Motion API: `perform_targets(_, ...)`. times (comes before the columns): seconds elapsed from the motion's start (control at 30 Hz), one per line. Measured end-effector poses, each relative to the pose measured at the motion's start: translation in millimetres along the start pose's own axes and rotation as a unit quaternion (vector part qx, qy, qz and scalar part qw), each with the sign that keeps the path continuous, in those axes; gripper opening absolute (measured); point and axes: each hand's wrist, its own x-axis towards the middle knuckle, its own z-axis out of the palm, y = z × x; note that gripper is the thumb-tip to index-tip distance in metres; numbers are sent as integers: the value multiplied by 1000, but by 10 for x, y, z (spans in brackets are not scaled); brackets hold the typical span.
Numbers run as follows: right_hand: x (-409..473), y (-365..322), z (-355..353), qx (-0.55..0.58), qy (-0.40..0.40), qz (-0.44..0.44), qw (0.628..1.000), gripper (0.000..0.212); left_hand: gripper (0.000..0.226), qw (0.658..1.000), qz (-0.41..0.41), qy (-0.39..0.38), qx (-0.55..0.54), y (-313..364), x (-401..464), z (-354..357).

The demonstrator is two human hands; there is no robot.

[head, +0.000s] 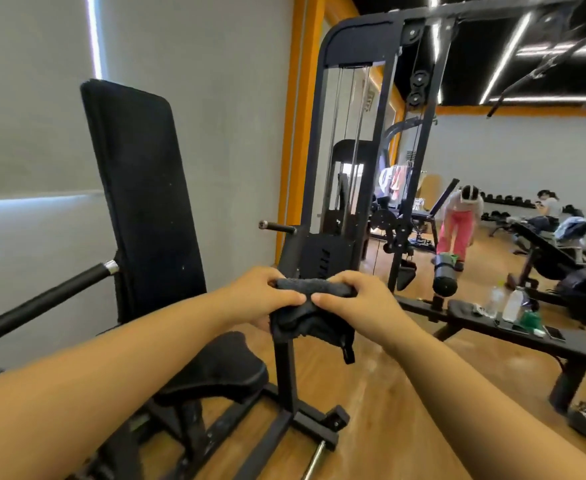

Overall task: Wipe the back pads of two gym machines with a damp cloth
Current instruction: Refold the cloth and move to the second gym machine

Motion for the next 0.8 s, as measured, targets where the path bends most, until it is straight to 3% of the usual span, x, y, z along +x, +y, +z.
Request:
perform_targets(0.27, 1438, 598, -26, -2, -107, -61, 992, 28, 14, 990, -98, 104, -8, -108, 1062, 15)
perform_targets(0.4, 2055, 794, 127, 22, -150, -71, 986, 17, 16, 982, -126, 137, 8, -288, 1587, -103)
perform_targets(0.67, 3237, 1029, 532, 73, -183, -81, 977, 11, 11, 971, -143, 187, 35, -658, 2610, -483)
perform_targets(0.8, 3726, 971, 650, 104, -194, -97, 971, 20, 9, 965, -149, 216, 22, -693, 2900, -722)
